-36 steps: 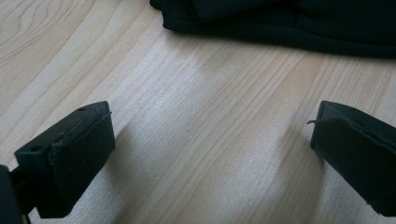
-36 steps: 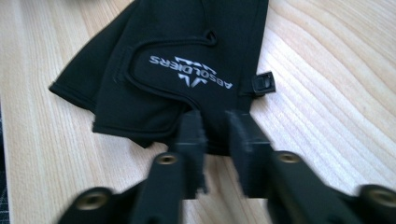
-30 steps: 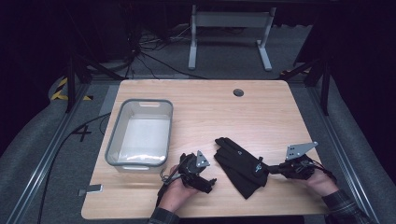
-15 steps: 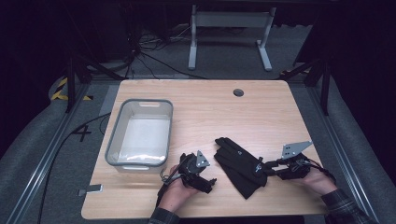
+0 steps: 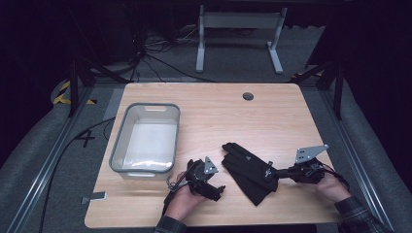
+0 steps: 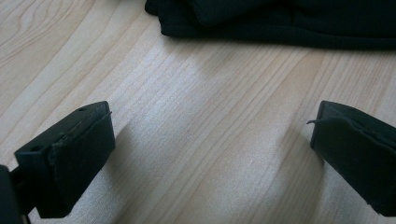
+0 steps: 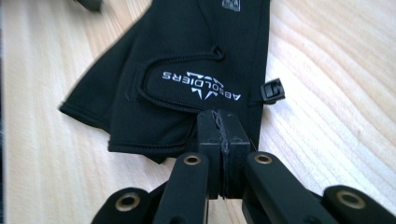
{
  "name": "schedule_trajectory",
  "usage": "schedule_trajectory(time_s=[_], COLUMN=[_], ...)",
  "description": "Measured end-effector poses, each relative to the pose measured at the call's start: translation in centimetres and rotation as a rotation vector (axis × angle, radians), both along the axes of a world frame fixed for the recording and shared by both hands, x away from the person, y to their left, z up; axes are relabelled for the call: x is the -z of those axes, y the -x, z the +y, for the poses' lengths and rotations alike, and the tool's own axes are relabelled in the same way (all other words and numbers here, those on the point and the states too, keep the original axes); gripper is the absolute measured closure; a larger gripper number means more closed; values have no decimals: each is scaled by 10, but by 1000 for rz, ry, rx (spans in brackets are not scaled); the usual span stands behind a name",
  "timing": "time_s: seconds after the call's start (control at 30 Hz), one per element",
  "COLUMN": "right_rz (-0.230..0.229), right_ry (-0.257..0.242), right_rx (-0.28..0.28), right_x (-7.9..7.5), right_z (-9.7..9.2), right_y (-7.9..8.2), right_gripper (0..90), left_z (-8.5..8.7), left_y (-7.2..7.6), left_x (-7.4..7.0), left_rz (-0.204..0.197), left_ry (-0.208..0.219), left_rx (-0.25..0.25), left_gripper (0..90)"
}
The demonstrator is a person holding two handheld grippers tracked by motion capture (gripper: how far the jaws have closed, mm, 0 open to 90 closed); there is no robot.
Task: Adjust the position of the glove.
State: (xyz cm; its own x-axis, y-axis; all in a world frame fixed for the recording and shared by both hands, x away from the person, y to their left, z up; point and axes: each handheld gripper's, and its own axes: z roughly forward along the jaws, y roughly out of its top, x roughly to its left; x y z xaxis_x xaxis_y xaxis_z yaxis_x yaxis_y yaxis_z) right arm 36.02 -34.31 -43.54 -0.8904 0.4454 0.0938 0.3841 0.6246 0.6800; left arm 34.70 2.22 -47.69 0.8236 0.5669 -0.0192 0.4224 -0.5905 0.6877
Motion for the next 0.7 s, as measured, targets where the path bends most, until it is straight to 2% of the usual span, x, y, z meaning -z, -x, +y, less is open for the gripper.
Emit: schedule_trajectory(time_s=[0.07,0.3,0.47,0.7], right_rz=[1,-1,-40,-65], right_ry=[-8,-84,-127,-171], right_rx=[-3,-21,-38,-75], right_x=[-1,-16,-33,-49], right_z=[0,2,8,22], right_y=[0,5,7,10], right_gripper=[900,900,900,900], left_z=[0,0,0,0], left_y=[0,0,0,0], left_x=[0,0,0,0], left_rz=[-1,0,-1,-1], left_ry=[2,0,2,2], left_rx=[-1,0,-1,0], left_gripper=[1,1,1,1])
